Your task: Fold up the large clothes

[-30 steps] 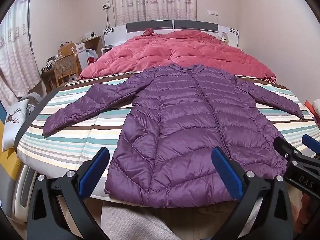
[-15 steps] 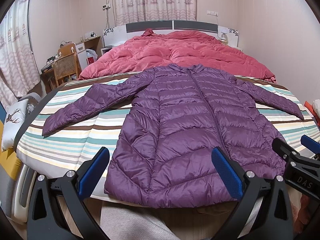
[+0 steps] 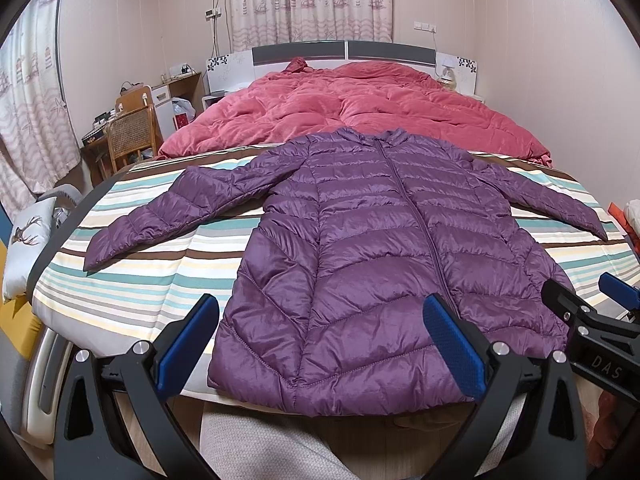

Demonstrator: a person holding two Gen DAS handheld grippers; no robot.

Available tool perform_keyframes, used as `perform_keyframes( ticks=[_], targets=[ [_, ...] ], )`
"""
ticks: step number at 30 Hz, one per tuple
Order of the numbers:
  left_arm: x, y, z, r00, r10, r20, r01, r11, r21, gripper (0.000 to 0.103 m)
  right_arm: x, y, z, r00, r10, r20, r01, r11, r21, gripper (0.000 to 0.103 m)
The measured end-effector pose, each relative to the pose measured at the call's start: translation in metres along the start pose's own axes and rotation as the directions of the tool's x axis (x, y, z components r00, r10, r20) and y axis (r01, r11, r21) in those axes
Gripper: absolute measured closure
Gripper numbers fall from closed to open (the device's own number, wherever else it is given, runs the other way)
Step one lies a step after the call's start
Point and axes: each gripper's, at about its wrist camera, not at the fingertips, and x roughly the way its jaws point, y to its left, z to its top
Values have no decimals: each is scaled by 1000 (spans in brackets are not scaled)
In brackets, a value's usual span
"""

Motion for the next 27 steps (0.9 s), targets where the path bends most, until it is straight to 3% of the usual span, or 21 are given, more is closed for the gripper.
perform_keyframes(
  ticks=[27],
  targets=[
    [0, 0, 0, 1000, -2, 1, 2, 1000, -2, 2, 1, 2, -2, 1000, 3, -6, -3, 1000, -2, 3]
  ],
)
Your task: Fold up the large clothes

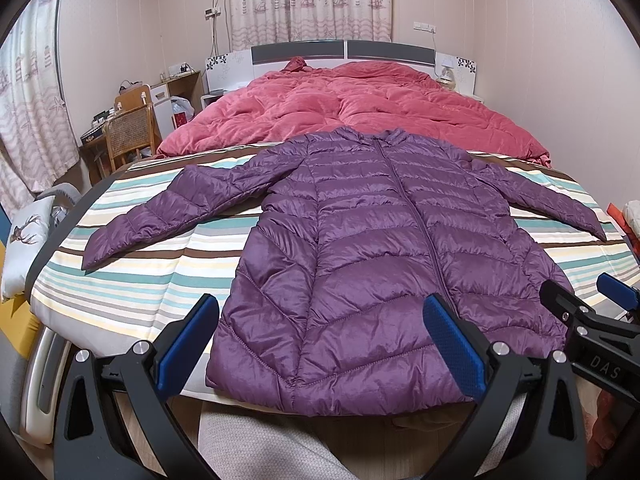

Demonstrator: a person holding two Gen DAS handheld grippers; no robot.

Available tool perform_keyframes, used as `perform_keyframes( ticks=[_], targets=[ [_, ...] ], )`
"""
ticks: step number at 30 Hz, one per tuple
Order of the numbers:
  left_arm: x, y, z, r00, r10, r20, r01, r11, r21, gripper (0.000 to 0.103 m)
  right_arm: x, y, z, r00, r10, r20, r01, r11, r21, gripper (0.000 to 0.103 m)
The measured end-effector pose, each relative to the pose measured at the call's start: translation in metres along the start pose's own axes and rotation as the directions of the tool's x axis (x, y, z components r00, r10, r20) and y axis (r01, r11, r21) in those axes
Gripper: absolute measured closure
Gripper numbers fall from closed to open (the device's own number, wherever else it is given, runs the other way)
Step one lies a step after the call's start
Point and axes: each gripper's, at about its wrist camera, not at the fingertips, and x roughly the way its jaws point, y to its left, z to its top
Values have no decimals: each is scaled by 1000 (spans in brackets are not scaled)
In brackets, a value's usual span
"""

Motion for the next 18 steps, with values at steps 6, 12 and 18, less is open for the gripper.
perform_keyframes(
  ticks=[6, 12, 18],
  targets=[
    [0, -4, 1, 1000, -1, -5, 1, 1000, 0, 2, 0, 0, 0, 1000, -1, -4, 1, 1000, 0, 3],
    [0, -4, 1, 1000, -2, -6, 2, 1000, 0, 2, -1, 0, 0, 1000, -3, -6, 3, 1000, 0, 3],
    [0, -3, 1, 1000, -2, -7, 2, 1000, -2, 2, -1, 0, 0, 1000, -2, -9, 2, 1000, 6, 3]
  ],
)
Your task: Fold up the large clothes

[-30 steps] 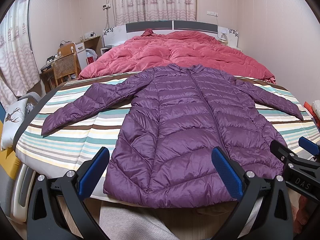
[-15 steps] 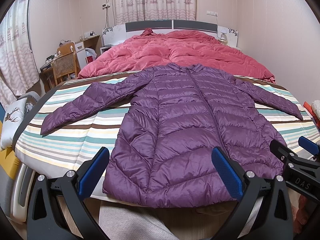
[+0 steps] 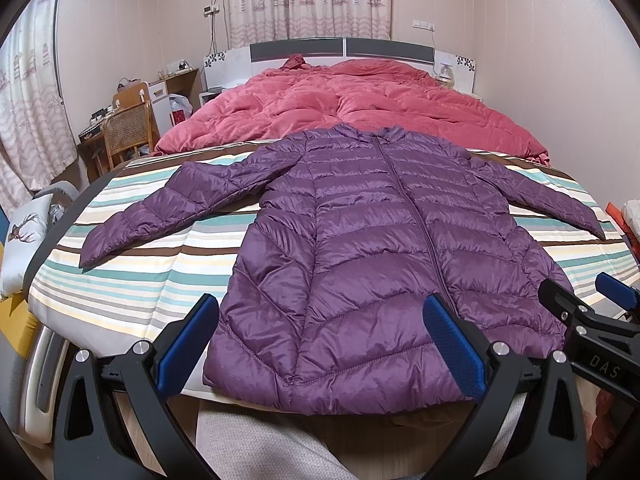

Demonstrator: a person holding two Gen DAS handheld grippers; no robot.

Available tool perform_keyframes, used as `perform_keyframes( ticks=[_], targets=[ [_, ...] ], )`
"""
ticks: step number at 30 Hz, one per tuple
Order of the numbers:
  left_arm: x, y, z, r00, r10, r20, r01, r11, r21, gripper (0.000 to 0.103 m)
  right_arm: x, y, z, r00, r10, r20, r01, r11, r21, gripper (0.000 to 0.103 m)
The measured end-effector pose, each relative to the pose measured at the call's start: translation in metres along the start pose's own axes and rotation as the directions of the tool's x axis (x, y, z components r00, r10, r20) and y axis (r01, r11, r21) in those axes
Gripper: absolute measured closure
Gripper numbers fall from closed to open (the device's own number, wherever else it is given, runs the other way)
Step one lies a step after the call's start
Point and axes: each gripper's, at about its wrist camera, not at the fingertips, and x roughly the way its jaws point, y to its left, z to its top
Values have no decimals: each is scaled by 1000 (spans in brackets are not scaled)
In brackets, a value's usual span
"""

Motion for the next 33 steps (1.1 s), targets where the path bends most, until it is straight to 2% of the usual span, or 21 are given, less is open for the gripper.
perform_keyframes(
  ticks=[16, 23, 25, 27, 29, 32, 33],
  targets=[
    [9, -5, -6, 999, -25, -29, 25, 1000, -1, 2, 5, -6, 0, 1000, -4, -22, 4, 1000, 18, 3],
    [20, -1, -7, 996, -47, -72, 46, 999, -12, 2, 14, -14, 4, 1000, -9, -27, 10, 999, 31, 3],
    [25, 2, -7, 992, -85, -96, 83, 996, -21, 2, 16, -22, 8, 999, 50, 17, -51, 998, 37, 3],
    [32, 5, -10, 982, -148, -118, 144, 989, -41, 2, 23, -31, 14, 989, 145, 36, -146, 989, 31, 3],
    [40, 10, -12, 967, -211, -142, 201, 976, -81, 2, 33, -38, 19, 988, 153, 3, -153, 988, 31, 3],
    [53, 13, -12, 970, -169, -176, 155, 984, -92, 2, 56, -56, 25, 995, 87, -56, -84, 995, 54, 3],
    [57, 14, -11, 973, -153, -175, 140, 987, -83, 2, 71, -70, 29, 992, 78, -98, -69, 993, 94, 3]
  ],
)
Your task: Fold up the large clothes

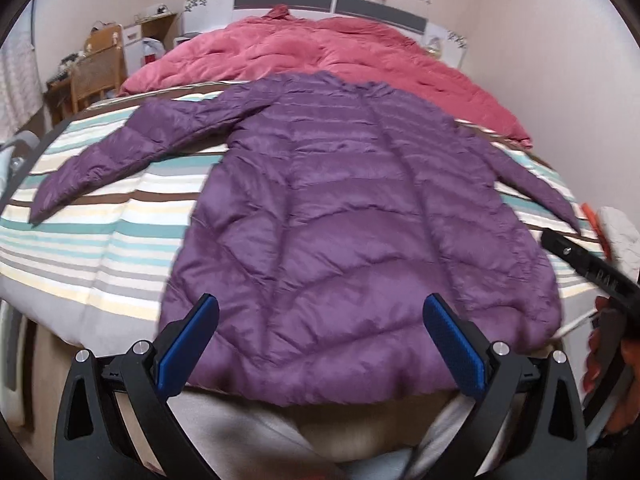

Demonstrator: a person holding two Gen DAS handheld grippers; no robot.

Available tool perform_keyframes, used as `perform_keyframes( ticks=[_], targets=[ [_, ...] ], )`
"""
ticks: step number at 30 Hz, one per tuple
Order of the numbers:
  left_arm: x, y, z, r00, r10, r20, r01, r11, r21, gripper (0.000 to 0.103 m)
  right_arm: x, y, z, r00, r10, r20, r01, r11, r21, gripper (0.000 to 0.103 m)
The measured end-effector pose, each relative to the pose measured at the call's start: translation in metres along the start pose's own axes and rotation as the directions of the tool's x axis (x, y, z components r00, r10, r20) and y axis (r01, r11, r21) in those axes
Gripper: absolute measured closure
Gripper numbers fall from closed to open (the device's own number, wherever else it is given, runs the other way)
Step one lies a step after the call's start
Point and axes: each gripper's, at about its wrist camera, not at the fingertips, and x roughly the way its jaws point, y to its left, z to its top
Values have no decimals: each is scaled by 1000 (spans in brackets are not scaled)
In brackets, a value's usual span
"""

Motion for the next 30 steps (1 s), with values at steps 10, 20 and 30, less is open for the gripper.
perform_keyframes(
  ticks=[10, 20, 30],
  targets=[
    [47, 25, 38, 993, 115, -20, -114, 993, 19, 2, 72, -141, 49, 996, -88, -17, 89, 939, 333, 5],
    [96, 43, 75, 985, 171, -23, -171, 984, -43, 2, 129, -265, 85, 999, -33, 36, -2, 710, 704, 33],
    [130, 68, 83, 970, 239, -37, -241, 966, -87, 2, 146, -315, 101, 982, -120, 149, -73, 490, 869, 41]
  ],
)
